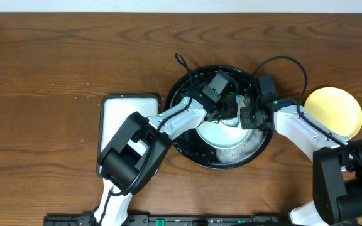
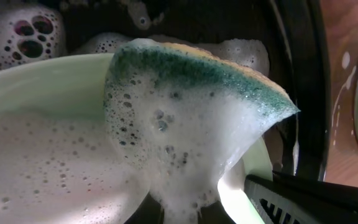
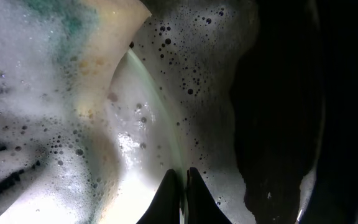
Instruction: Clean dirty plates on tray and stack at the side
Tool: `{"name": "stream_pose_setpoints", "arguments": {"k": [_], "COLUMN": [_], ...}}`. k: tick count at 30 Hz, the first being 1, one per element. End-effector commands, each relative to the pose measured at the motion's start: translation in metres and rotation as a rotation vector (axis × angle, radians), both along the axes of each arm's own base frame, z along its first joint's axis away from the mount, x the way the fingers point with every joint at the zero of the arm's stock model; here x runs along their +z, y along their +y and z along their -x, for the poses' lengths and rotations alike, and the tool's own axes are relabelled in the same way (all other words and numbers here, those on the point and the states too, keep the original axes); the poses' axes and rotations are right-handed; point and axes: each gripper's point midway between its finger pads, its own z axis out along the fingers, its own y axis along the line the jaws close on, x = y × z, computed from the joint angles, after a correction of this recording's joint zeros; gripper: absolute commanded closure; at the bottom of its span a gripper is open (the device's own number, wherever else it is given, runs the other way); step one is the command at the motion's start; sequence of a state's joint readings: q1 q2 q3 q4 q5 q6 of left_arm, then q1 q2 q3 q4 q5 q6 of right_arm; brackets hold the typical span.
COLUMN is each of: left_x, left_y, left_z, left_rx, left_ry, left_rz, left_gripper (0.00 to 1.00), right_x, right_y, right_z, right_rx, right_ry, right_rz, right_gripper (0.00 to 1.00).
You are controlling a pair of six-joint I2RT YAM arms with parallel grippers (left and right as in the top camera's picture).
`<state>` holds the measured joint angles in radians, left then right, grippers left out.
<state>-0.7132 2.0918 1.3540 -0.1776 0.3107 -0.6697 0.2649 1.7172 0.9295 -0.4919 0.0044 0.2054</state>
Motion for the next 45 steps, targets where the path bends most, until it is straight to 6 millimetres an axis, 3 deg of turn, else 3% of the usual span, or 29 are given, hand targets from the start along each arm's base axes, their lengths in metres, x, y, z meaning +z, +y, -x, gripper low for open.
{"name": "stream_pose_setpoints", "arguments": {"k": [1,8,13,21,25,30,33,41,45], "left_x": [-0.046,-0.045,-0.044,-0.051,-0.040,-0.032,-0.026,-0.021,-0.031], "left_y": [0.045,0.096,0.126,0.139,0.145,0.128,0.112,0.068,0.047], "left_z": [-0.022,-0.056,-0.059,-0.015,0.012,0.050,0.063,0.050,0.049], "left_rx": [0.013,-0.007,-0.028,-0.104,-0.044,-0.106,-0.137,-0.074,-0.037], "left_ry": [-0.070,-0.130,-0.142,0.002,0.149,0.337,0.405,0.357,0.368], "left_rz": [-0.196,-0.275,-0.378,-0.476,-0.485,-0.361,-0.258,-0.124,-0.079], "left_gripper": [0.92,0.93,0.92,0.93,0.92,0.93,0.92,0.92,0.92], "right_x": [-0.002,-0.002,-0.002,-0.002,-0.002,-0.002,-0.002,-0.002,-0.002], "right_y": [-0.010,-0.010,-0.010,-0.010,-0.010,-0.010,-0.010,-0.010,-0.010], "right_z": [0.003,0.003,0.004,0.004,0.004,0.004,0.004,0.004,0.004], "right_rx": [-0.019,-0.019,-0.018,-0.019,-0.018,-0.018,-0.018,-0.019,-0.019], "right_ry": [0.003,0.003,0.007,0.009,0.010,0.010,0.010,0.009,0.010], "right_rz": [0.043,0.043,0.044,0.045,0.045,0.045,0.045,0.045,0.045], "right_gripper": [0.99,0.99,0.99,0.99,0.99,0.99,0.99,0.99,0.99]}}
